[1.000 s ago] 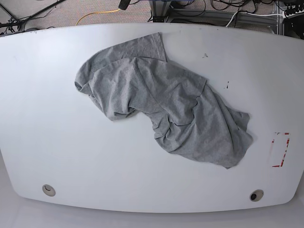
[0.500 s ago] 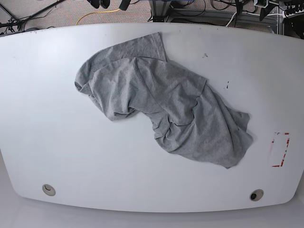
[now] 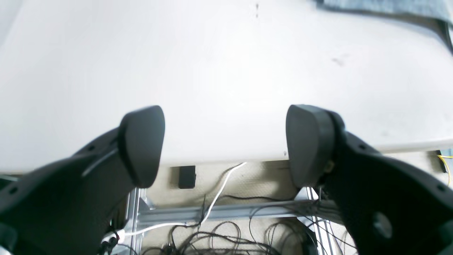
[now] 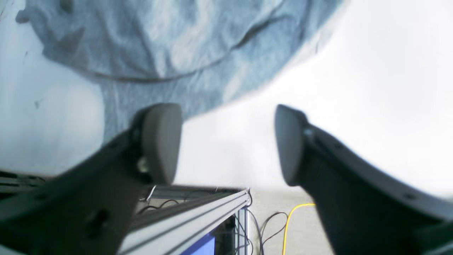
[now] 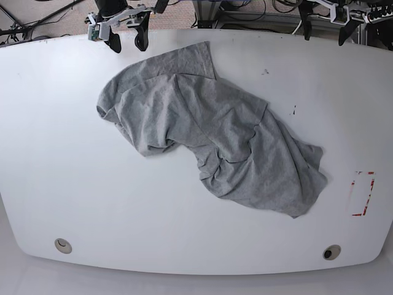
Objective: Fold the T-shirt properly
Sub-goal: 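Lower both grippers and grasp opposite ends of the grey T-shirt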
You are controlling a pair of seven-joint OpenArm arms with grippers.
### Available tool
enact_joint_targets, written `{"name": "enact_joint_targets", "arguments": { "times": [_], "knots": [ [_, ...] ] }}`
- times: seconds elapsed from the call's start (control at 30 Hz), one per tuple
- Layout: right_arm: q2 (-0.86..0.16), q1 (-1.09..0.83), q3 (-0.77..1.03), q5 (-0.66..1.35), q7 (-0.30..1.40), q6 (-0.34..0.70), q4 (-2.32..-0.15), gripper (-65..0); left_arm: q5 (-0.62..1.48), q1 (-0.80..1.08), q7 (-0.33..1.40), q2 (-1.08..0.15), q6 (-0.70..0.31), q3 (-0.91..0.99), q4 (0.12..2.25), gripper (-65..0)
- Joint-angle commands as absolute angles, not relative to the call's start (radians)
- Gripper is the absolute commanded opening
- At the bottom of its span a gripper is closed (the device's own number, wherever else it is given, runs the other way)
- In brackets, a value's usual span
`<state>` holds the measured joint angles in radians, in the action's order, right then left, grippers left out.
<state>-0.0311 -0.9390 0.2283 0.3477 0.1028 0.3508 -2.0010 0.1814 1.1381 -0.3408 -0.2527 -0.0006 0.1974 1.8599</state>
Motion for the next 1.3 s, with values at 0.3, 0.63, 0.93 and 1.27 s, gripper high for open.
{"name": "enact_joint_targets", "arguments": {
  "times": [0.3,0.63,0.93,1.27],
  "knots": [
    [-0.064,-0.684,0.374,0.561,0.395,0.36,-1.982,-18.2,0.185,1.125,-0.361,-0.255,0.002,0.199,1.867,-14.9],
    [-0.073,-0.437,0.605,0.734,0.76,0.412,-1.854,-18.2,0.18,1.02,-0.358,-0.255,0.001,0.163,1.796,-14.9],
    [-0.068,-0.371,0.644,0.734,0.842,0.417,-1.791,-18.2,0.18,0.947,-0.288,-0.255,0.001,0.157,1.794,-14.9],
    [-0.067,-0.335,0.628,0.734,0.843,0.415,-1.678,-18.5,0.183,0.911,-0.245,-0.255,0.001,0.163,1.801,-15.0]
  ]
}}
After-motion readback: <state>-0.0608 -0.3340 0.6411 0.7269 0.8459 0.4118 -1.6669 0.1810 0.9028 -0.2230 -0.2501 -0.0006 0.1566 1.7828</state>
